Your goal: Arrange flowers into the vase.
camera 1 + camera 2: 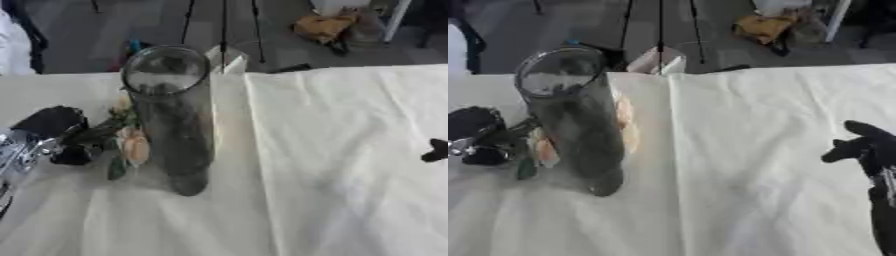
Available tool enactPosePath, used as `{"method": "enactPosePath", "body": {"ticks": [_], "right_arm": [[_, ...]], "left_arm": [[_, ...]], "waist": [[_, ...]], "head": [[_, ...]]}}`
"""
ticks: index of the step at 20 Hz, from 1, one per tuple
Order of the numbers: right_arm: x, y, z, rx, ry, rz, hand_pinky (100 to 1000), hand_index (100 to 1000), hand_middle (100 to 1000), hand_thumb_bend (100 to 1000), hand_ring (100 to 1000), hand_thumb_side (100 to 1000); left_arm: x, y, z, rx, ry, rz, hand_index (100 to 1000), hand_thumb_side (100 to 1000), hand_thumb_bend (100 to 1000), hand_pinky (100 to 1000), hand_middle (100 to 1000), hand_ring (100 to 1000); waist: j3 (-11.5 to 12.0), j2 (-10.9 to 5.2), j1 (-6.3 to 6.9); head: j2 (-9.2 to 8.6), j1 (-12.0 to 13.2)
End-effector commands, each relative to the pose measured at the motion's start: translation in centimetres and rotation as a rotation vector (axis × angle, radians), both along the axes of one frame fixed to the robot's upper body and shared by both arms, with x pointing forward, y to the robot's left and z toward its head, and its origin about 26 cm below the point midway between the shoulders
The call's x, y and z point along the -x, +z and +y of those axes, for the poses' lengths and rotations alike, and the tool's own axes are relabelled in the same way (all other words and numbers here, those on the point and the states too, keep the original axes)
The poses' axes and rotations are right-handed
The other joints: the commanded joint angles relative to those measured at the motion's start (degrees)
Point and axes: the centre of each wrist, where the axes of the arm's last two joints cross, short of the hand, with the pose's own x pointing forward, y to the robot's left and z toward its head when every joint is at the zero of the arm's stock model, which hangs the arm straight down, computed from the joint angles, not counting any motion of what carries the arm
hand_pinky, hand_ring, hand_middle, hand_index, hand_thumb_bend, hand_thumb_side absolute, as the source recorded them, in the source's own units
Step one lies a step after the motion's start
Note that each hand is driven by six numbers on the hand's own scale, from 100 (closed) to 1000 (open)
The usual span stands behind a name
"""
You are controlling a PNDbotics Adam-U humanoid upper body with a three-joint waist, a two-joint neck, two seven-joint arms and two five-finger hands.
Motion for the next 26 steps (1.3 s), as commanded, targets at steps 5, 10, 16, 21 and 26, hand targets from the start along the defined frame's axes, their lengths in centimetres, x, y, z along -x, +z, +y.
{"method": "enactPosePath", "body": {"ticks": [5, 10, 16, 21, 26], "right_arm": [[0.3, 0.7, -0.3, 0.005, -0.006, -0.022, 795, 795, 498, 100, 540, 979], [0.3, 0.6, -0.4, 0.000, -0.010, -0.021, 795, 795, 499, 100, 540, 980], [0.3, 0.7, -0.6, -0.006, -0.016, -0.023, 794, 795, 500, 100, 541, 980], [0.3, 0.7, -0.7, -0.009, -0.019, -0.024, 794, 795, 500, 100, 541, 982], [0.3, 0.6, -0.7, -0.011, -0.022, -0.024, 793, 794, 501, 100, 542, 983]], "left_arm": [[1.0, 3.2, 2.1, 0.000, 0.040, -0.096, 100, 534, 239, 100, 100, 100], [1.4, 4.0, 2.5, 0.033, 0.054, -0.133, 100, 544, 255, 100, 100, 100], [1.9, 5.3, 2.5, 0.113, 0.062, -0.207, 100, 538, 222, 100, 100, 100], [2.3, 6.3, 2.5, 0.199, 0.093, -0.293, 100, 522, 204, 100, 100, 100], [3.1, 8.0, 2.2, 0.303, 0.104, -0.403, 100, 495, 201, 100, 100, 100]], "waist": [[0.7, -2.12, 0.62], [1.0, -2.75, 0.48], [1.8, -3.39, 0.32], [2.2, -3.92, 0.22], [2.4, -4.43, 0.20]], "head": [[0.52, -0.3], [1.12, -0.8], [2.08, -1.1], [2.42, -1.4], [2.61, -1.6]]}}
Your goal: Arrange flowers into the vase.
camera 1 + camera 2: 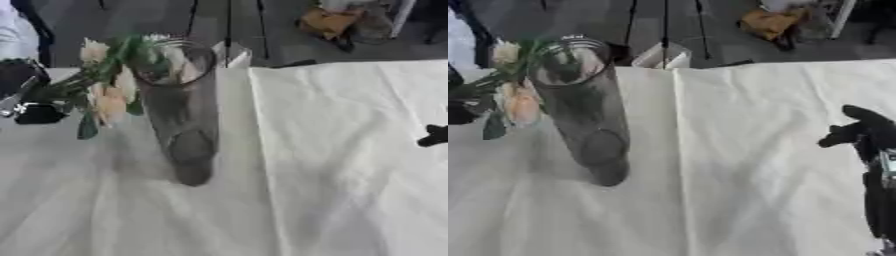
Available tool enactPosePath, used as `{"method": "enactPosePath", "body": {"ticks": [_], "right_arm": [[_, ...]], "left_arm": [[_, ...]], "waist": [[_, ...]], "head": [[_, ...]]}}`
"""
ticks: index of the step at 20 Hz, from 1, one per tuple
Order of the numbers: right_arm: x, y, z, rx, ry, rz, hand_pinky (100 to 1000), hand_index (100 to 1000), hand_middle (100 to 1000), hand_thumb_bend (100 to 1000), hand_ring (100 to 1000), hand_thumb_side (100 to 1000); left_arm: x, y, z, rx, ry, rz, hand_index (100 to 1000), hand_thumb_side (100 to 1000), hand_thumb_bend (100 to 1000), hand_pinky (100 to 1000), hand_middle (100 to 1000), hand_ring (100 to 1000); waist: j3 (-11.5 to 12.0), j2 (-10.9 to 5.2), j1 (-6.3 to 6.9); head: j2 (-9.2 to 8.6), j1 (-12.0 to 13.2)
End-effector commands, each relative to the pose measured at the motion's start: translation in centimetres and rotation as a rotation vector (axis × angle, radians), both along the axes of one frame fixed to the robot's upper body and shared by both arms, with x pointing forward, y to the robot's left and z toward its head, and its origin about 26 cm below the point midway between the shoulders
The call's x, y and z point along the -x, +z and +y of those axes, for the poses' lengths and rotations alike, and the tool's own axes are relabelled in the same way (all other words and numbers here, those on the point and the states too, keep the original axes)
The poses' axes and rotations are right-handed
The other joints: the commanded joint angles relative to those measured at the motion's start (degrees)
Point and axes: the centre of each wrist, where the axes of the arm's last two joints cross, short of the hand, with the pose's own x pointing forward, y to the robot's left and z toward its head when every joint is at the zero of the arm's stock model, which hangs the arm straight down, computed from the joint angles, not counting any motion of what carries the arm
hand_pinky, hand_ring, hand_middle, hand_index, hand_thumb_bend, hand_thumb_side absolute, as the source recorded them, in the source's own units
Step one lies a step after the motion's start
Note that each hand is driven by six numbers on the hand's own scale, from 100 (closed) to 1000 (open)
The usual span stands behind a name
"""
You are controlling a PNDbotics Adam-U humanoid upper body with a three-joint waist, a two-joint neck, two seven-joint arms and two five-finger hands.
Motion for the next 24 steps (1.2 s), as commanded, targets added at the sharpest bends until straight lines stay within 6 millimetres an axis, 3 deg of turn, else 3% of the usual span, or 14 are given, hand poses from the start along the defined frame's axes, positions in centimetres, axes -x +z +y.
{"method": "enactPosePath", "body": {"ticks": [1, 10, 16, 24], "right_arm": [[0.2, 0.8, -0.3, 0.007, -0.004, -0.027, 793, 795, 501, 100, 542, 983], [0.2, 1.0, -0.4, 0.006, 0.006, -0.030, 790, 794, 503, 100, 544, 985], [0.3, 0.8, -0.5, 0.001, 0.005, -0.023, 789, 793, 504, 100, 545, 982], [0.3, 0.7, -0.3, -0.004, 0.017, -0.017, 789, 793, 505, 100, 545, 983]], "left_arm": [[1.3, 3.5, 0.9, 0.043, 0.044, -0.143, 100, 492, 204, 100, 100, 100], [1.9, 5.9, 0.2, 0.227, 0.097, -0.395, 100, 453, 205, 100, 100, 100], [2.5, 7.6, -1.1, 0.422, -0.005, -0.503, 100, 469, 188, 100, 100, 100], [2.4, 9.8, -4.4, 0.688, -0.179, -0.577, 100, 489, 202, 100, 100, 100]], "waist": [[0.1, -2.51, 0.23], [-0.6, -3.78, 0.52], [-1.2, -4.92, 0.89], [-1.9, -5.63, 0.76]], "head": [[0.39, -0.2], [1.40, -0.1], [2.00, 0.7], [0.82, 0.9]]}}
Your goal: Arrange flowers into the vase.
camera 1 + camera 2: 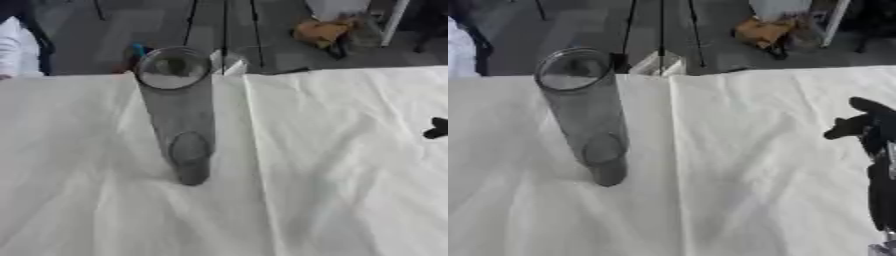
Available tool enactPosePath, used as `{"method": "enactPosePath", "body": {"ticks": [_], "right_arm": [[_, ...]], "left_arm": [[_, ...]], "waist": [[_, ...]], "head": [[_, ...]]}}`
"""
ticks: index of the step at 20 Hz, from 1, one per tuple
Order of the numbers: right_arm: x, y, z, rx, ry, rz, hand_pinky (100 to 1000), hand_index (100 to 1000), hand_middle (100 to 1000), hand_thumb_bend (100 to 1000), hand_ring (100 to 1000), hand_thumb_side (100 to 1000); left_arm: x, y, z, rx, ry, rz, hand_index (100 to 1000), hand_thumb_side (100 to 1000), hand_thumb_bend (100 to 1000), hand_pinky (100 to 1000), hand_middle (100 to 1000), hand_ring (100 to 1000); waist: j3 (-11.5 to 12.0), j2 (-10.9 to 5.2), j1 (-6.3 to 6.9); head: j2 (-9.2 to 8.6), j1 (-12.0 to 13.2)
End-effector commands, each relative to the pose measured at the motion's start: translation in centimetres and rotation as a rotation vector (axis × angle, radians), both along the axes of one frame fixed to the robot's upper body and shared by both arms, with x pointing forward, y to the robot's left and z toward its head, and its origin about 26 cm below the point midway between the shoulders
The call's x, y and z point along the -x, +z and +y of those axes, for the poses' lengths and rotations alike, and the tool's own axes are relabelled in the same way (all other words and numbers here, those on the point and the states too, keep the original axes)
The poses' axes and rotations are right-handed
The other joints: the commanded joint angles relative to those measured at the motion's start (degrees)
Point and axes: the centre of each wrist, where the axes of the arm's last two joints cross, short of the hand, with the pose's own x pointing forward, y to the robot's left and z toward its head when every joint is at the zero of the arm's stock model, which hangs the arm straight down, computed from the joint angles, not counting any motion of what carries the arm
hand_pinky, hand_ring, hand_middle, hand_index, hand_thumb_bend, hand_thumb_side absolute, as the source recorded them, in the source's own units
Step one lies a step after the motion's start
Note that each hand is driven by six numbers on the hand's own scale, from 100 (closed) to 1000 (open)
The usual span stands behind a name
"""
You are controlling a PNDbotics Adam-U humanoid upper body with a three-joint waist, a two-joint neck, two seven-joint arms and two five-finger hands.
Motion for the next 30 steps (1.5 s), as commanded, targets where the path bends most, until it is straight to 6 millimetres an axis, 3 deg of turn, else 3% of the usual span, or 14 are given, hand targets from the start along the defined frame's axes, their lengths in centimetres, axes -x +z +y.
{"method": "enactPosePath", "body": {"ticks": [1, 22, 30], "right_arm": [[0.2, 0.8, -0.2, 0.012, 0.013, -0.023, 789, 793, 505, 100, 545, 982], [0.1, 0.9, 0.6, 0.032, 0.084, 0.004, 789, 791, 501, 100, 542, 979], [0.1, 0.8, 0.8, 0.033, 0.090, 0.012, 789, 790, 500, 100, 542, 976]], "left_arm": [[0.9, 2.3, -0.7, 0.055, -0.060, -0.087, 100, 489, 203, 100, 100, 100], [1.8, 4.9, -5.4, 0.447, -0.496, -0.228, 100, 557, 192, 100, 100, 100], [2.9, 6.4, -7.1, 0.575, -0.542, -0.258, 100, 567, 196, 100, 100, 100]], "waist": [[-0.2, -2.56, 0.73], [-1.1, -3.52, 1.16], [-1.1, -3.81, 1.61]], "head": [[-0.41, 0.0], [0.44, 0.6], [0.91, 0.8]]}}
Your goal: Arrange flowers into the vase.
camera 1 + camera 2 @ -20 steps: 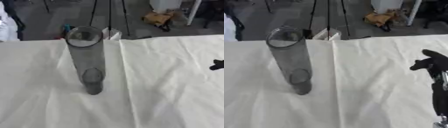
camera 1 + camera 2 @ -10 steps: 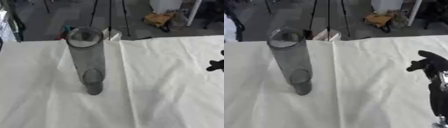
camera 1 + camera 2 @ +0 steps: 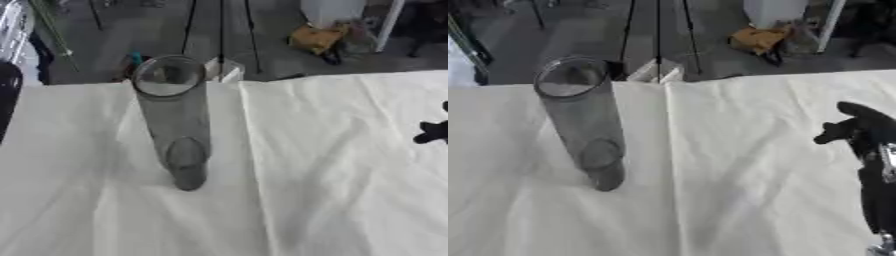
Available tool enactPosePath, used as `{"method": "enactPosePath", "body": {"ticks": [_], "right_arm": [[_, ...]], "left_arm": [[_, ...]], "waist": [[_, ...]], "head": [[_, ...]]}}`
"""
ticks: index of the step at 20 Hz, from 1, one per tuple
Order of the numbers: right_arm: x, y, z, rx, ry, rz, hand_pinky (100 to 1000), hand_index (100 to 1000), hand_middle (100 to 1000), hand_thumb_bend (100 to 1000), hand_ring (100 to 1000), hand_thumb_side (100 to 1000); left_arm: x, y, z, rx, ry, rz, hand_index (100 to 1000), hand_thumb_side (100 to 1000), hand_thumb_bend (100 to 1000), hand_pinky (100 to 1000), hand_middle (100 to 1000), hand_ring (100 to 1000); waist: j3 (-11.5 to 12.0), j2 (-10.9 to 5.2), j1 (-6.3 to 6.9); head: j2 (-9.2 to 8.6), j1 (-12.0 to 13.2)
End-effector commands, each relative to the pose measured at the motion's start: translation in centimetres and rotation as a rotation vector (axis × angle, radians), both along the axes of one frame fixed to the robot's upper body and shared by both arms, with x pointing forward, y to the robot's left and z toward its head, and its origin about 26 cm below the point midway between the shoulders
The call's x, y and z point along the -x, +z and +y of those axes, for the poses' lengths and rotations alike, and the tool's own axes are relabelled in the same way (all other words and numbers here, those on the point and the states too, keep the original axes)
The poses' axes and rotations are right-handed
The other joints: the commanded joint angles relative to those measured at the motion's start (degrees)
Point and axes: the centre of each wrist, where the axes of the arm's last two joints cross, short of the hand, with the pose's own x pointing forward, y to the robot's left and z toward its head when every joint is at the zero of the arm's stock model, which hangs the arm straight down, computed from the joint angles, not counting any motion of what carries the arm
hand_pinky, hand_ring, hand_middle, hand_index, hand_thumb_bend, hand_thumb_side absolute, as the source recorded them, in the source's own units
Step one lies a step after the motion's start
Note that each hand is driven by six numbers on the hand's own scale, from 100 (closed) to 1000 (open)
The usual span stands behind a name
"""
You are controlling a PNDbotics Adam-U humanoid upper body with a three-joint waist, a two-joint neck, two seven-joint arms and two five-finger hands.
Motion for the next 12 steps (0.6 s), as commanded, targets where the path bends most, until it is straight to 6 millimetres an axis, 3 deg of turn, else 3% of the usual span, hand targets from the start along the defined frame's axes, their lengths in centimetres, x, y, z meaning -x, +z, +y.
{"method": "enactPosePath", "body": {"ticks": [1, 12], "right_arm": [[0.2, 0.8, -0.1, 0.016, 0.009, -0.023, 788, 790, 500, 100, 542, 975], [0.3, 0.7, -0.1, 0.009, 0.006, -0.006, 787, 790, 500, 100, 542, 971]], "left_arm": [[1.5, 2.0, -0.8, 0.039, -0.016, -0.047, 100, 572, 197, 100, 100, 100], [3.1, 3.1, -2.5, 0.144, -0.082, -0.007, 100, 577, 203, 100, 100, 100]], "waist": [[-0.1, -2.44, 0.85], [0.2, -3.61, 1.18]], "head": [[0.60, 0.2], [1.44, -0.1]]}}
